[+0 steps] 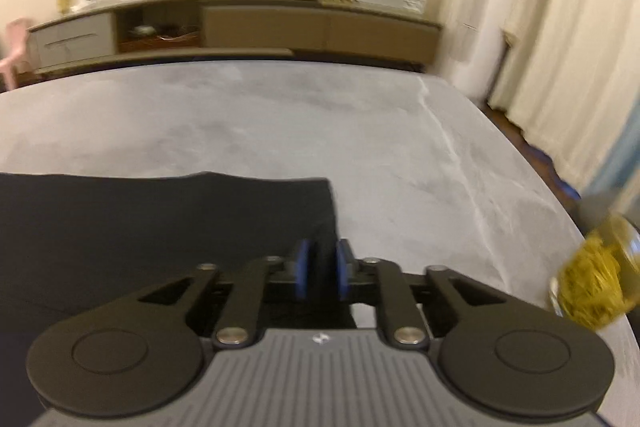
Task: Fold clothes
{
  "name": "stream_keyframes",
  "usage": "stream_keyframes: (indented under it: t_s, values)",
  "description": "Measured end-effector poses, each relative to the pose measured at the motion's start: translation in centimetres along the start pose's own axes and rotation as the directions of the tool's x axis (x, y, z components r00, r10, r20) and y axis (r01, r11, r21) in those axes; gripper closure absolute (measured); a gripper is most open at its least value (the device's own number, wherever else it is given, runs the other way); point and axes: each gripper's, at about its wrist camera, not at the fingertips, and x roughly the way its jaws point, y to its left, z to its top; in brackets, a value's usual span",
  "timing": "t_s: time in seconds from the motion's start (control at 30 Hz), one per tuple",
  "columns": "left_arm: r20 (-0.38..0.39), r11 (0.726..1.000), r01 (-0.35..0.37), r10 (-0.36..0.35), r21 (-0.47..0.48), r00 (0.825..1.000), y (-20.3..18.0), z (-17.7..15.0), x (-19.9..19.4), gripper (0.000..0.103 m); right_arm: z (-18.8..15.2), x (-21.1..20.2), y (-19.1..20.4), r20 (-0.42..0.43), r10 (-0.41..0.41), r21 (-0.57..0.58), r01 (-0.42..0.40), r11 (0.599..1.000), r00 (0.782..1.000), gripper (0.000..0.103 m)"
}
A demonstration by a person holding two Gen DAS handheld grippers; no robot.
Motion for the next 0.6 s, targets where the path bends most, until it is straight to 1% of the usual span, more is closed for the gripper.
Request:
stream_keyframes:
  t_s: [0.03,0.07,0.1,0.13,0.17,0.2,0.27,0.3,0.33,0.37,0.4,0.43,0.47,0.5,0.53,0.57,0.6]
  values:
    - [0.027,0.999,0.036,-0.036,0.000,0.999,0.3,0.1,-1.2,0.100,0.5,-1.0,-0.1,0.026,-0.009,0.021,0.009,1.000,1.000,0.083]
    - [0.054,0.997,0.071,-0.071,0.001,0.996,0.6,0.2,-2.3,0.095,0.9,-2.4,0.0,0.068,0.005,0.031,-0.007,1.000,0.998,0.078]
    - [0.068,0.994,0.106,-0.106,0.007,0.992,0.9,0.1,-3.2,0.090,1.0,-3.7,0.6,0.100,0.058,0.026,-0.061,0.998,0.993,0.072]
    - [0.046,0.990,0.140,-0.140,0.022,0.989,1.2,-0.1,-3.3,0.087,1.0,-4.9,1.3,0.124,0.124,0.015,-0.127,0.992,0.985,0.071]
    - [0.024,0.984,0.173,-0.174,0.037,0.984,1.6,-0.4,-3.4,0.087,0.6,-5.0,2.4,0.100,0.172,-0.015,-0.171,0.985,0.980,0.071]
    - [0.002,0.980,0.191,-0.191,0.049,0.982,2.0,-0.7,-3.3,0.087,-0.1,-4.6,3.6,0.050,0.208,-0.054,-0.206,0.977,0.977,0.071]
    - [-0.046,0.988,0.137,-0.134,0.070,0.990,3.1,-1.5,-1.9,0.087,-1.5,-3.8,6.0,-0.053,0.274,-0.125,-0.278,0.952,0.960,0.071]
    - [-0.069,0.991,0.110,-0.104,0.081,0.992,3.7,-1.9,-1.2,0.088,-2.2,-3.2,6.6,-0.083,0.262,-0.151,-0.272,0.950,0.961,0.070]
    - [-0.083,0.993,0.083,-0.076,0.079,0.994,4.5,-2.2,-0.7,0.087,-2.9,-2.5,6.9,-0.100,0.229,-0.173,-0.244,0.954,0.968,0.067]
    - [-0.072,0.998,0.055,-0.052,0.039,0.996,5.9,-2.1,-0.9,0.087,-3.1,-2.0,6.8,-0.108,0.199,-0.174,-0.216,0.961,0.974,0.054]
    - [-0.062,1.000,0.027,-0.027,-0.001,0.998,7.3,-2.1,-1.2,0.089,-2.8,-1.7,6.4,-0.115,0.162,-0.158,-0.179,0.971,0.980,0.056]
    - [-0.052,0.999,0.011,-0.013,-0.044,0.999,8.7,-2.1,-1.6,0.089,-2.6,-1.4,5.9,-0.119,0.107,-0.146,-0.124,0.981,0.987,0.056]
    - [-0.035,0.996,0.029,-0.032,-0.085,0.999,10.0,-2.2,-2.6,0.089,-2.6,-1.2,5.5,-0.117,0.057,-0.145,-0.074,0.987,0.991,0.056]
    - [-0.016,0.993,0.055,-0.057,-0.105,0.998,11.0,-2.5,-3.8,0.087,-2.6,-1.2,5.4,-0.112,0.016,-0.153,-0.033,0.988,0.994,0.056]
    - [-0.001,0.990,0.082,-0.082,-0.118,0.997,11.8,-2.8,-5.0,0.087,-2.7,-1.2,5.6,-0.105,-0.023,-0.163,0.006,0.987,0.994,0.059]
    - [0.001,0.988,0.107,-0.108,-0.114,0.994,12.2,-3.4,-6.0,0.086,-2.7,-1.3,5.7,-0.097,-0.062,-0.172,0.045,0.984,0.993,0.066]
    - [-0.002,0.985,0.134,-0.135,-0.108,0.991,12.5,-4.0,-6.8,0.086,-2.8,-1.9,6.5,-0.082,-0.059,-0.182,0.043,0.982,0.995,0.066]
